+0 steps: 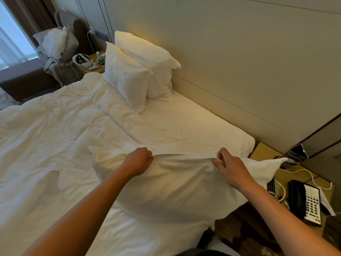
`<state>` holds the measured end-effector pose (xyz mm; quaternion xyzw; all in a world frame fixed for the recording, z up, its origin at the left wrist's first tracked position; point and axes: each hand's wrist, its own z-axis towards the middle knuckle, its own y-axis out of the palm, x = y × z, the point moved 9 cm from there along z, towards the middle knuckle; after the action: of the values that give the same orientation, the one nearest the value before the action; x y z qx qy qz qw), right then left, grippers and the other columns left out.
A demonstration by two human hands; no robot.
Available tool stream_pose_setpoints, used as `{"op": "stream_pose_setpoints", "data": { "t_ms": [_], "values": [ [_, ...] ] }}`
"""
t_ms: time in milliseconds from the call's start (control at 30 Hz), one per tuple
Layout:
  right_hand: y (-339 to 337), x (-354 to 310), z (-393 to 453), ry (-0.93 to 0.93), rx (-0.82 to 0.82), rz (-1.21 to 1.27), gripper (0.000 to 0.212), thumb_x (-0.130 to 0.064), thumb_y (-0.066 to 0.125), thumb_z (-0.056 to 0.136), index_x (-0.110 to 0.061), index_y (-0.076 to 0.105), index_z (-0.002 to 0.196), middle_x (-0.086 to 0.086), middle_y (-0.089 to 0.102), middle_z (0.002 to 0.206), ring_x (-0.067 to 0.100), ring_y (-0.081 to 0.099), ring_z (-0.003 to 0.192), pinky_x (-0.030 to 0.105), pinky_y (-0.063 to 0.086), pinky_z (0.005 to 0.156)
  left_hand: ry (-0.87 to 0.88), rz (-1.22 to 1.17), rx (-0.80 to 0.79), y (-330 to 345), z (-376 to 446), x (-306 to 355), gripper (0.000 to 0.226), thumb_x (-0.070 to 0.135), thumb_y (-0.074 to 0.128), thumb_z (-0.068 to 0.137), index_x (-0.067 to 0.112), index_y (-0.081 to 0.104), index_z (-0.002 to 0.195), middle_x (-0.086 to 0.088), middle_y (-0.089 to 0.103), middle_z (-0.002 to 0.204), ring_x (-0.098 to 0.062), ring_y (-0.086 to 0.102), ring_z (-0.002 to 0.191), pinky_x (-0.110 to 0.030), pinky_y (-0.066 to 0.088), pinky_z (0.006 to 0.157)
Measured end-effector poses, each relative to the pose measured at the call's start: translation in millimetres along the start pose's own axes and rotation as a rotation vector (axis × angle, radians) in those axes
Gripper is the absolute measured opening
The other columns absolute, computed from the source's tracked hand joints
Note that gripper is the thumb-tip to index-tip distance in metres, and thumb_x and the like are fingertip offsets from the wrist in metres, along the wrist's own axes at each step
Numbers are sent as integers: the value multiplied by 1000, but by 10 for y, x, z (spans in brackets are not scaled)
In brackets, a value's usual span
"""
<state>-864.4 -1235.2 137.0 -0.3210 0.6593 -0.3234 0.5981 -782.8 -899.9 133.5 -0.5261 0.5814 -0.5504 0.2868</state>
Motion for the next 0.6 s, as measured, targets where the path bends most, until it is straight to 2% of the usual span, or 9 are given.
{"op": "stream_pose_setpoints", "data": {
  "t_ms": [67, 167, 233, 333, 400, 500, 600],
  "values": [
    [-21, -12, -27, 14, 16, 14, 4, -51, 60, 99, -49, 56, 100, -8, 66, 70, 7, 62, 66, 28, 48, 58, -6, -133, 19, -75, -7, -41, 29, 32, 48, 104, 17, 70, 95, 0, 60, 95, -22, 59, 89, -35, 50, 75],
    [-11, -18, -37, 41, 44, 43, 15, -48, 69, 94, -36, 69, 86, -14, 69, 75, 5, 63, 72, 28, 47, 63, 16, -258, 57, -178, -59, -80, 23, 32, 53, 103, 20, 70, 96, 2, 60, 93, -20, 60, 84, -39, 54, 75],
    [21, -20, -44, 71, 55, 77, 21, -45, 70, 94, -32, 64, 79, -10, 69, 68, 6, 64, 66, 33, 52, 62, -3, -338, 46, -170, -123, -130, 22, 33, 52, 104, 21, 68, 94, -1, 65, 89, -19, 62, 75, -42, 55, 74],
    [70, -57, -62, 83, 65, 119, 26, -38, 68, 98, -32, 52, 78, -12, 70, 66, 7, 67, 58, 34, 54, 59, -8, -341, 19, -133, -190, -170, 25, 37, 48, 105, 22, 63, 90, -4, 67, 76, -23, 63, 65, -37, 53, 65],
    [71, -95, -69, 61, 72, 119, 29, -33, 65, 100, -32, 48, 77, -15, 70, 68, 5, 68, 55, 32, 51, 56, 4, -253, 12, -126, -216, -170, 24, 36, 47, 106, 22, 61, 93, -5, 67, 75, -23, 64, 65, -34, 50, 62],
    [43, -113, -87, 42, 76, 92, 27, -33, 60, 101, -33, 45, 79, -11, 68, 66, 8, 67, 51, 34, 55, 54, 9, -146, -7, -103, -236, -186, 18, 24, 48, 104, 17, 64, 102, -7, 69, 85, -24, 66, 74, -37, 55, 69],
    [3, -108, -119, 35, 91, 2, 24, -38, 59, 102, -35, 44, 82, -7, 65, 59, 9, 65, 51, 43, 60, 58, 21, -48, 13, -107, -247, -204, 25, 15, 47, 102, 7, 64, 86, -8, 66, 80, -27, 65, 74, -38, 53, 67]
  ]
}}
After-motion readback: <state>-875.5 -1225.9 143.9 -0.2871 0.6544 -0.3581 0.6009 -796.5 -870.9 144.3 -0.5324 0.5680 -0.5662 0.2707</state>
